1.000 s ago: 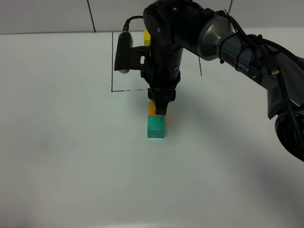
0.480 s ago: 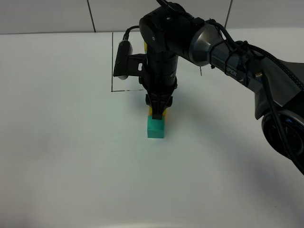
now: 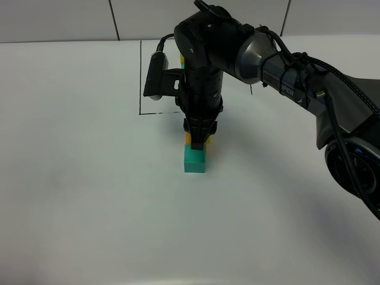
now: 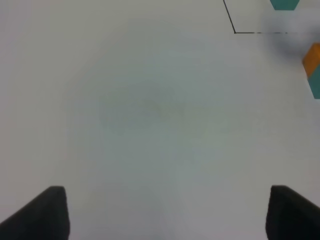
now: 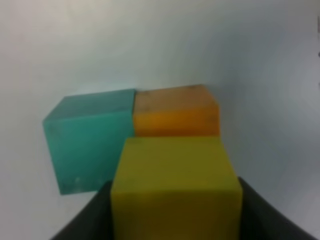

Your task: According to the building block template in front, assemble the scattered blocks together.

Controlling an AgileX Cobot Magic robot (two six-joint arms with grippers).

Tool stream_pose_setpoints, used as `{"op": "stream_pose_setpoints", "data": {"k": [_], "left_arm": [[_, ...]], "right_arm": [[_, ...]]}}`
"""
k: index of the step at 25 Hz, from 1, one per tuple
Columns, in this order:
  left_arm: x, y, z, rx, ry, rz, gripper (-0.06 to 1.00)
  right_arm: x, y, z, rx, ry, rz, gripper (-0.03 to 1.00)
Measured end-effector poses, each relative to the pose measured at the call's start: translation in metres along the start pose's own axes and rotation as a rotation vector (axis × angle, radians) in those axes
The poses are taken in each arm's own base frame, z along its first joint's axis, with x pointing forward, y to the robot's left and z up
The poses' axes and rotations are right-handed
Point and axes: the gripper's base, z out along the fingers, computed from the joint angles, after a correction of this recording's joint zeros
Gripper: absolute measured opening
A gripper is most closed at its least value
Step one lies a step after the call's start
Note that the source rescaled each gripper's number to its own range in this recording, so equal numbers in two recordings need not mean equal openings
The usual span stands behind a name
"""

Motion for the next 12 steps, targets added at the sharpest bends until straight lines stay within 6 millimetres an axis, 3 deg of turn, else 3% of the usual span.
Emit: {"op": "stream_pose_setpoints", "data": {"k": [12], "left_arm": [[0.0, 0.0, 0.0, 0.0, 0.0, 0.0, 0.76]], "right_arm": [[-0.0001, 0.0002, 0.0063, -0.007, 0.01, -0.001, 0.02]]}}
